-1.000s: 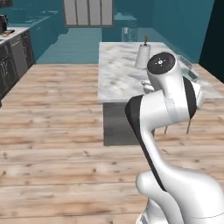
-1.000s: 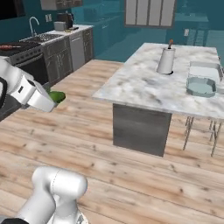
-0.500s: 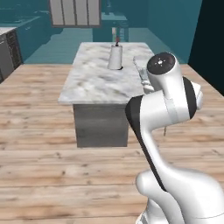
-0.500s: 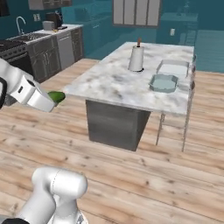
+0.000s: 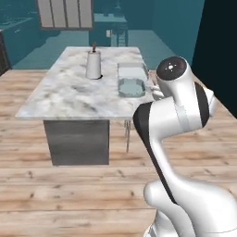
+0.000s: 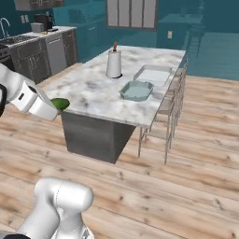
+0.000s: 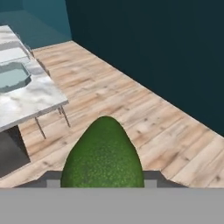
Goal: Place the cold items (avocado and eggplant) from the fridge in one tupperware on the dining counter. Place the warm items (kebab skewer and hot dog) in the stove area in another tupperware.
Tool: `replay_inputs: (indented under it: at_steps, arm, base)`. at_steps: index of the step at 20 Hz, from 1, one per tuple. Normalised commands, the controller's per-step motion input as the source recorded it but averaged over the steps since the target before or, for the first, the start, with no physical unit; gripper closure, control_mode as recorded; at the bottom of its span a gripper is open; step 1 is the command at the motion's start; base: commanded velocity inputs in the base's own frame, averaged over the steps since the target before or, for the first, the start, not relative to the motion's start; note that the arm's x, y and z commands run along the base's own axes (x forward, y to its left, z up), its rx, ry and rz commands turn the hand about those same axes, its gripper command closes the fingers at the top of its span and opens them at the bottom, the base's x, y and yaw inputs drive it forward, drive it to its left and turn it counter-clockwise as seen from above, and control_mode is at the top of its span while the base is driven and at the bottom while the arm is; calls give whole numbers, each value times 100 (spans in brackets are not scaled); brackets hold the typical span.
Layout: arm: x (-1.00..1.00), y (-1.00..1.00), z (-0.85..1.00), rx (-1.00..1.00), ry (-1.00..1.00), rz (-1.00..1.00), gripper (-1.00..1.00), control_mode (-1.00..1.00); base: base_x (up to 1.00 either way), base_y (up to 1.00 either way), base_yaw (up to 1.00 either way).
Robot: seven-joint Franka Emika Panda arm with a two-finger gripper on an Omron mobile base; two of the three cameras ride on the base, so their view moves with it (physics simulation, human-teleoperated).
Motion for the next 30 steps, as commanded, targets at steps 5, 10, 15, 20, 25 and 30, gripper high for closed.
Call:
replay_inputs:
  at_steps: [5, 10, 15, 20, 25, 30]
  arm:
    - [0, 0, 0, 0, 0, 0, 100, 100]
    - [0, 0, 0, 0, 0, 0, 100, 100]
    - [0, 0, 0, 0, 0, 0, 100, 100]
    - [0, 0, 0, 0, 0, 0, 100, 100]
    - [0, 0, 0, 0, 0, 0, 100, 100]
    - [0, 0, 0, 0, 0, 0, 100, 100]
  base:
    - [54, -100, 31]
    - [13, -90, 57]
    - [1, -97, 53]
    - [14, -100, 35]
    - [25, -100, 33]
    - [31, -98, 44]
